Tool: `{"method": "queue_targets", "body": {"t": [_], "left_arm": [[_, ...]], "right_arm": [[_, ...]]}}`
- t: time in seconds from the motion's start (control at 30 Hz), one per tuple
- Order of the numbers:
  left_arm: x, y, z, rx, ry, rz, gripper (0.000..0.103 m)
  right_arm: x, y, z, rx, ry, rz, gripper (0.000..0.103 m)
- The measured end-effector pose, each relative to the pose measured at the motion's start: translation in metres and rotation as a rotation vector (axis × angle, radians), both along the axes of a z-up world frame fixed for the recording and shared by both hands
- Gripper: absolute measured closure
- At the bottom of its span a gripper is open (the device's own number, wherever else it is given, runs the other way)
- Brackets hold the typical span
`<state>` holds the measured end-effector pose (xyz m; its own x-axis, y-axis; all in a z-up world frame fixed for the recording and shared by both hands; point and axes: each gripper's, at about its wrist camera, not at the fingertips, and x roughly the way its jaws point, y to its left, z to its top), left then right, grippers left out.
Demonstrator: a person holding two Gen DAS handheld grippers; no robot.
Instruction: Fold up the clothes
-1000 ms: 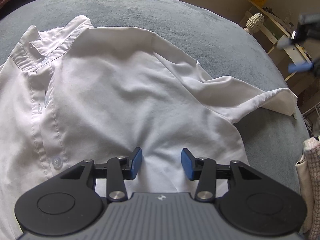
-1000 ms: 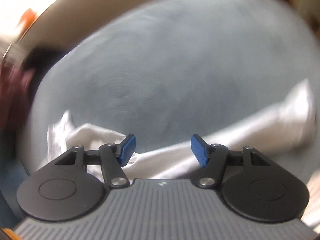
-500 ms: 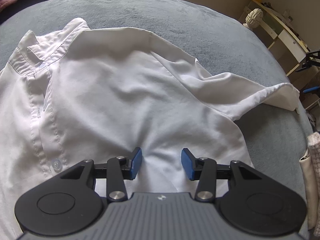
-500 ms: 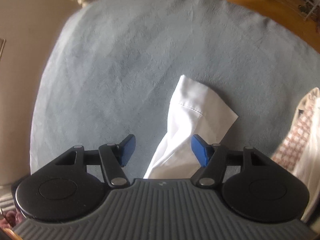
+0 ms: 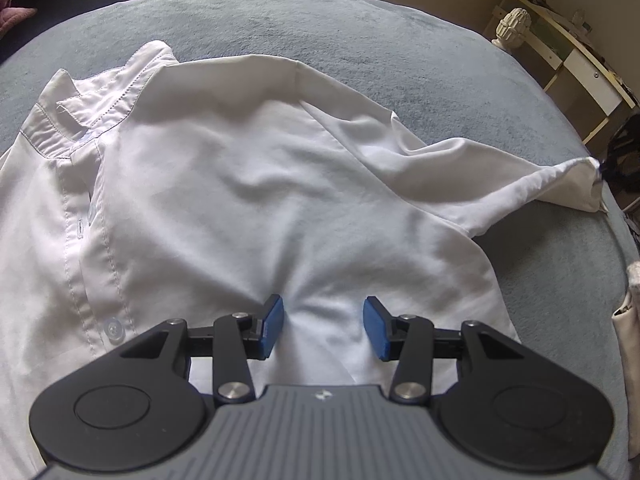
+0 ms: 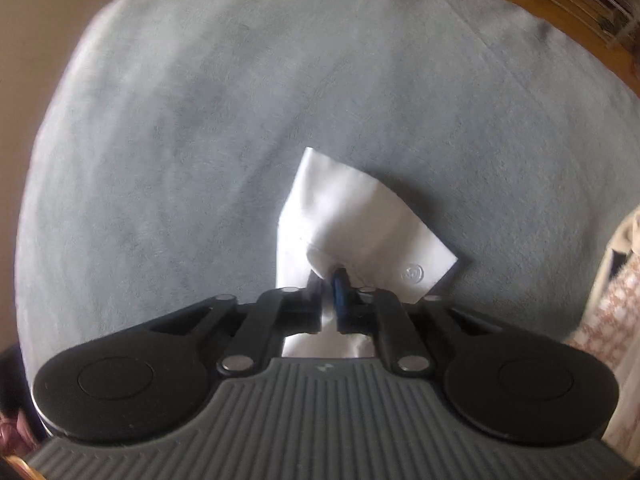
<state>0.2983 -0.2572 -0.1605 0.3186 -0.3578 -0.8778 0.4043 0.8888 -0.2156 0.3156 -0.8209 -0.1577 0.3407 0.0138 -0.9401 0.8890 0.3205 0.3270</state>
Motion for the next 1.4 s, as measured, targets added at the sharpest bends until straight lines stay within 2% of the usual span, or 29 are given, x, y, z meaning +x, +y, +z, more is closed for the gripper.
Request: {"method": "queue_targets", "body": {"t": [0.2,0.27,0.37,0.4,0.57,0.67,0.73,0.77,0.87,0.97,1.03,1.07,1.27,1.4], "left_arm": [[0.002,0.003,0.000,-0.020,0.013,0.008,0.057],[0.003,0.005,0.000,-0.029,0.015,0.008,0.057],[0.003,0.007,-0.001,-0.044,0.017,0.012,0.057],[0.003,0.008,-0.001,-0.047,0.018,0.014,0.057],[0.002,0.007,-0.001,-0.046,0.016,0.013,0.057],[0.003,0.008,-0.001,-0.046,0.020,0.012,0.057],[0.004,0.009,-0.001,-0.052,0.024,0.015,0.057],[0.005,0.009,-0.001,-0.054,0.025,0.017,0.057],[0.003,0.009,-0.002,-0.058,0.022,0.018,0.056],[0.002,0.010,-0.003,-0.063,0.016,0.015,0.056],[0.002,0.011,-0.003,-0.069,0.014,0.015,0.056],[0.002,0.011,-0.004,-0.071,0.013,0.015,0.056],[0.001,0.013,-0.004,-0.080,0.007,0.012,0.056],[0.002,0.013,-0.005,-0.089,0.013,0.018,0.056]], "right_arm": [[-0.014,0.013,0.083,0.002,-0.385,0.076,0.103],[-0.021,0.018,0.108,-0.036,-0.443,0.116,0.103],[-0.037,0.018,0.112,-0.083,-0.378,0.147,0.103],[-0.043,0.014,0.104,-0.078,-0.323,0.135,0.103],[-0.071,-0.015,0.037,0.001,0.052,-0.018,0.099],[-0.079,-0.023,0.027,-0.005,0.125,-0.108,0.093],[-0.074,-0.013,0.038,-0.069,0.126,-0.080,0.077],[-0.071,-0.007,0.045,-0.104,0.123,-0.062,0.076],[-0.033,0.029,0.062,-0.191,0.057,0.161,0.076],[0.019,0.098,0.065,-0.223,-0.058,0.563,0.075],[0.048,0.155,0.057,-0.287,-0.092,0.838,0.075],[0.056,0.174,0.050,-0.307,-0.084,0.928,0.075],[0.090,0.275,0.001,-0.408,0.013,1.402,0.075],[0.084,0.294,0.002,-0.427,0.014,1.555,0.074]]}}
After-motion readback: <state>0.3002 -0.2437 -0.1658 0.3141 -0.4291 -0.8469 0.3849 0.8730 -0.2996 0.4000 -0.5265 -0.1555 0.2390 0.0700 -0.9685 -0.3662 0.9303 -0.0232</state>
